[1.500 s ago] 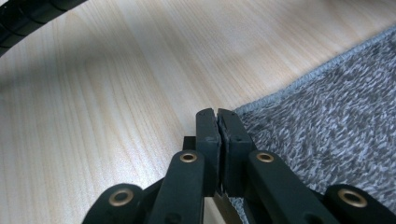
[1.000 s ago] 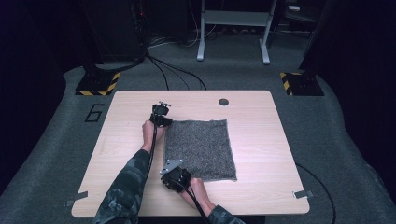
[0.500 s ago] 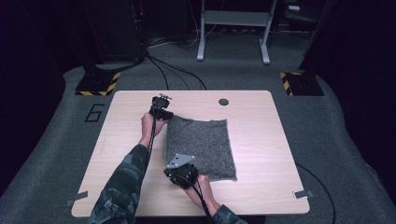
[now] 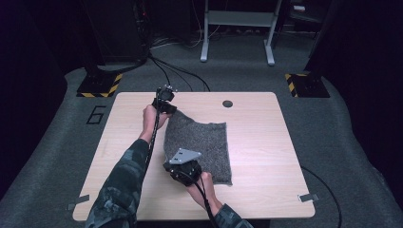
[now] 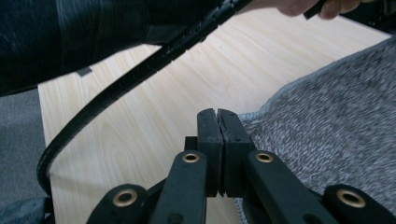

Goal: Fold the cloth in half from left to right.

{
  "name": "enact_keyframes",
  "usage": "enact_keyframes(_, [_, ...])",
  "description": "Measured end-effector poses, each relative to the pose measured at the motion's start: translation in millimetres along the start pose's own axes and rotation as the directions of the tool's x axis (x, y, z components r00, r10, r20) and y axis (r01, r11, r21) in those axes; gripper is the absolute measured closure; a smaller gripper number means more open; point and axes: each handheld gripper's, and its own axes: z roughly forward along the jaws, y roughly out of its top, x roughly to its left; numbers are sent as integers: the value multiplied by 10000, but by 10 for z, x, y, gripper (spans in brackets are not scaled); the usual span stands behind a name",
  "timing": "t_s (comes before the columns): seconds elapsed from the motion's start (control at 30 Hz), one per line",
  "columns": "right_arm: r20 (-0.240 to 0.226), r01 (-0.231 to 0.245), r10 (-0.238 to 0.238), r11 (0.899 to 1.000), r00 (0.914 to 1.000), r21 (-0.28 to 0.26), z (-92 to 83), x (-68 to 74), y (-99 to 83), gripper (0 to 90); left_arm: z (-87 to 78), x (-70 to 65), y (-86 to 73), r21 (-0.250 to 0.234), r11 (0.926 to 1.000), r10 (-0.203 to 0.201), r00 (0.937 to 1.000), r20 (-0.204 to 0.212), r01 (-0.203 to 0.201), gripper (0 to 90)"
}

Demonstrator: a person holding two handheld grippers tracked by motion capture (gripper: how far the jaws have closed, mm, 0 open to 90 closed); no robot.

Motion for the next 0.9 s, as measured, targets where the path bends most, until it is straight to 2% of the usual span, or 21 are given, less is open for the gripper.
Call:
enact_keyframes(0.2, [108, -81, 84, 9995, 9999, -294, -59, -18, 49, 892, -102, -2, 70, 62, 9999, 81, 9999, -84, -81, 887])
enact_keyframes(0.43, [248, -262, 272, 9990, 9993, -371, -131, -75, 28, 892, -119, -69, 135, 192, 9997, 166, 9998, -107, -164, 886])
enact_keyframes(0.53, [313, -86, 100, 9989, 9995, -457, -172, -82, 15, 892, -139, -80, 162, 246, 9995, 202, 9996, -195, -197, 886])
enact_keyframes(0.73, [319, -222, 236, 9988, 9992, -435, -168, -103, -10, 892, -168, 1, 178, 318, 9995, 21, 9995, -318, -11, 886])
enact_keyframes(0.83, [257, -133, 145, 9988, 9996, -462, -143, -57, 37, 892, -245, 62, 180, 296, 9996, 12, 9988, -486, 2, 886])
enact_keyframes(0.9, [245, -70, 86, 9976, 9997, -682, -157, -29, 79, 892, -314, 95, 205, 236, 9997, -1, 9984, -560, 15, 885])
